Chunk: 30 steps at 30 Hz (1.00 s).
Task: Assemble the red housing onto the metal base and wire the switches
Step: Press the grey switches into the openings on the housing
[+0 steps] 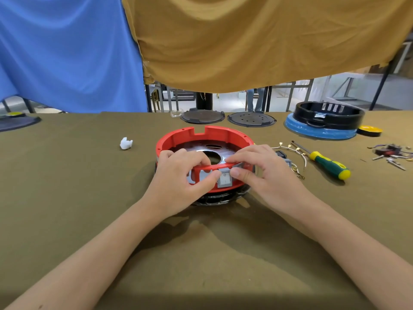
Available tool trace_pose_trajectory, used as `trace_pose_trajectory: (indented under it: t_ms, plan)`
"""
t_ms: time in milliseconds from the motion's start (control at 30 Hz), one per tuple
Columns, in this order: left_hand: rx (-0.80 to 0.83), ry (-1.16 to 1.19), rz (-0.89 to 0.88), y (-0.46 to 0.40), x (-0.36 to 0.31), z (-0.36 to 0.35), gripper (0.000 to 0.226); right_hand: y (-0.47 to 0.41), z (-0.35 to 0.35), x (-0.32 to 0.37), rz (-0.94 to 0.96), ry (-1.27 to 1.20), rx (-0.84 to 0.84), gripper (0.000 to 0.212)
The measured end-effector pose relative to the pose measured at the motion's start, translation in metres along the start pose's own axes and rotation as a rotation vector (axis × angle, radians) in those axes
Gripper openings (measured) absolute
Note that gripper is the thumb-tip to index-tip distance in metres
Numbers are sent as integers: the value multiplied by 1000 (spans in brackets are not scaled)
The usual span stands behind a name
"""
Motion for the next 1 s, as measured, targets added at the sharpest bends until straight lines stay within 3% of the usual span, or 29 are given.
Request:
trace_pose_trajectory:
  t_ms: [433,600,800,1000]
  plan:
    - [6,-32,15,-3,-1,-2,29,-9,-3,6,0,108,-32,8]
    - [27,-56,-42,1,-1,0,22,-3,-2,1,7,6,11,19]
    - [54,-103,-69,3,1,0,30,6,-2,0,52,2,90,37]
    - [33,-117,-50,2,-2,-2,21,2,-6,1,49,69,13,31]
Point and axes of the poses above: each hand's wrist, its own y-axis away from the middle knuckle, its own z-axis out of the back of the hand, x = y × z, the point moved 4 cm from there along -y, towards the middle knuckle, and after that the axes turned 8 degrees about x, right-handed, at the moved point
